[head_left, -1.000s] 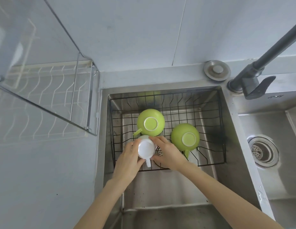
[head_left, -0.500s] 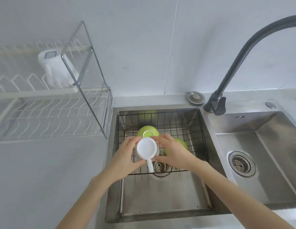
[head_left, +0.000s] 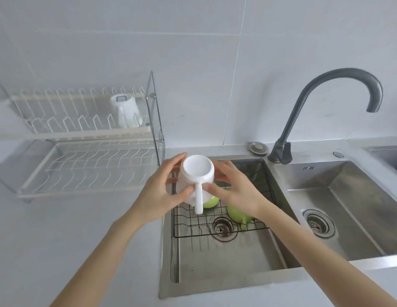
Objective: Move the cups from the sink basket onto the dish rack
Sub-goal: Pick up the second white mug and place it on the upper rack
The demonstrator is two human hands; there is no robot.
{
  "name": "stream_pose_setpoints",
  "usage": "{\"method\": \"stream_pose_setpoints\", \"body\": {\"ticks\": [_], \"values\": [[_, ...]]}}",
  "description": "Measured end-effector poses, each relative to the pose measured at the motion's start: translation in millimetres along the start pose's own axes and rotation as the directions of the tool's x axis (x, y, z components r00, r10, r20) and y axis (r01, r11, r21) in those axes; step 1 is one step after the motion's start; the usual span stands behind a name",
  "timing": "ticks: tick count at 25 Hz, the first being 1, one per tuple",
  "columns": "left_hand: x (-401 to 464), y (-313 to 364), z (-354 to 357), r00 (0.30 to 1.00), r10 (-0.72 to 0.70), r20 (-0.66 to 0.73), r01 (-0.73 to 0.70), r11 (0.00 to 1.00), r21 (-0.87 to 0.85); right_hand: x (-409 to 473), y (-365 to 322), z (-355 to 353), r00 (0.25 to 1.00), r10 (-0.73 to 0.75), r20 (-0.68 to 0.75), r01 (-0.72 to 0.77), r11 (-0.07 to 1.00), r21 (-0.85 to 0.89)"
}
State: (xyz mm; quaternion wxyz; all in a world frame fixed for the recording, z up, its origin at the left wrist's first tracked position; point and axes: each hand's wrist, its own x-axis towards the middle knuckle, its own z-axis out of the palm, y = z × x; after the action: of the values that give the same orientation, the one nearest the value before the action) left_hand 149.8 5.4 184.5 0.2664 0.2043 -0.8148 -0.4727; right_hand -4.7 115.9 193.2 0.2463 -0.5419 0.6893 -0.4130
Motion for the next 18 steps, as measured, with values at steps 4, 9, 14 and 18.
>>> {"method": "stream_pose_setpoints", "body": {"ticks": [4, 9, 14, 18], "values": [[-14, 12, -42, 0.998, 0.025, -0.056, -0.028, 0.998, -0.048, 5, -47, 21, 0.997, -0.039, -0.062, 0.040, 0.999, 0.012], [-29, 15, -94, 0.992, 0.050, -0.115, -0.060, 0.995, -0.083, 19, -97, 50, 0.988, -0.120, -0.100, 0.117, 0.993, -0.032], [-39, 6, -137, 0.992, 0.071, -0.107, -0.081, 0.993, -0.087, 33, -128, 80, 0.978, -0.169, -0.118, 0.157, 0.982, -0.106], [-38, 1, -170, 0.989, 0.114, -0.098, -0.120, 0.991, -0.056, 49, -150, 98, 0.978, -0.169, -0.126, 0.150, 0.978, -0.144]]}}
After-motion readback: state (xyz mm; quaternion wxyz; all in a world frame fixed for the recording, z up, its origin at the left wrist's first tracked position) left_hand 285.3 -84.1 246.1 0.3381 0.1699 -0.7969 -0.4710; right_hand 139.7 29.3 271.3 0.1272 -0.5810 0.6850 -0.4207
